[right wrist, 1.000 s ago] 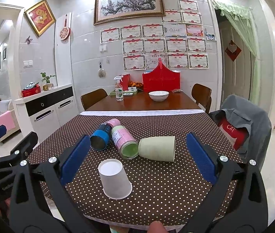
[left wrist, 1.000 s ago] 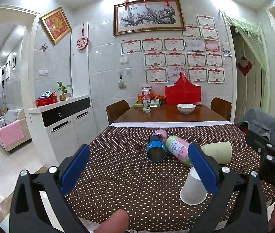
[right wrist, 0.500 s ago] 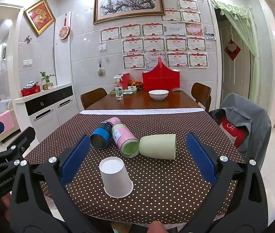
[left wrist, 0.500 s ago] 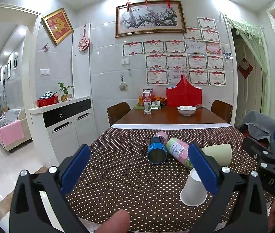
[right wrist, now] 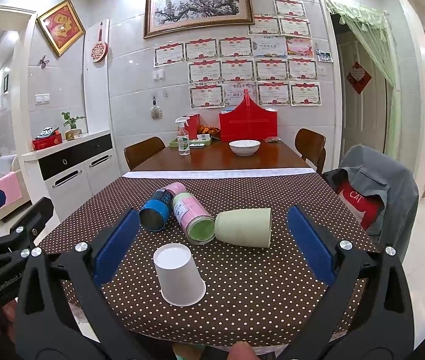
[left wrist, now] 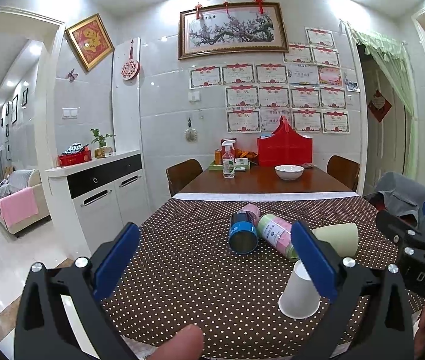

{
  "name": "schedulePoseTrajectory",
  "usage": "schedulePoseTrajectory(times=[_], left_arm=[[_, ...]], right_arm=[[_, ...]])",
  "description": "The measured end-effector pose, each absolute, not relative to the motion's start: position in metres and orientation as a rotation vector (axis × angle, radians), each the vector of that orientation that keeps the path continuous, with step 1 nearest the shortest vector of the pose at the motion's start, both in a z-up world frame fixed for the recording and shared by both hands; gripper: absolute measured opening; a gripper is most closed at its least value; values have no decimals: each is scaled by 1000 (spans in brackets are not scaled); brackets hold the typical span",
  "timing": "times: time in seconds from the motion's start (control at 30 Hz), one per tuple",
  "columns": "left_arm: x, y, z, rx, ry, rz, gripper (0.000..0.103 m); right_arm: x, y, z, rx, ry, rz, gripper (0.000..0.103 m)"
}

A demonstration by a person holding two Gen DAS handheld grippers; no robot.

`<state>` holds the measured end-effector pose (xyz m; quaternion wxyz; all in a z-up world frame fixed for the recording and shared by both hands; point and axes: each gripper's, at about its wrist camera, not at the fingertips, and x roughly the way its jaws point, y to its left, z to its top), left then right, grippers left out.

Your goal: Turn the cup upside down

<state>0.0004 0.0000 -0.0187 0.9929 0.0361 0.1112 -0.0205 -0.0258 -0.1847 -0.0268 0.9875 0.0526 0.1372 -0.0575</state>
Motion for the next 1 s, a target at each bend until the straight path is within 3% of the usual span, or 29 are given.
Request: schedulePoseTrajectory(times=[1.0], left_arm=[[1, 6, -21, 52, 227, -43, 99]], right_arm=[[-26, -185, -28, 107, 279, -114, 97]])
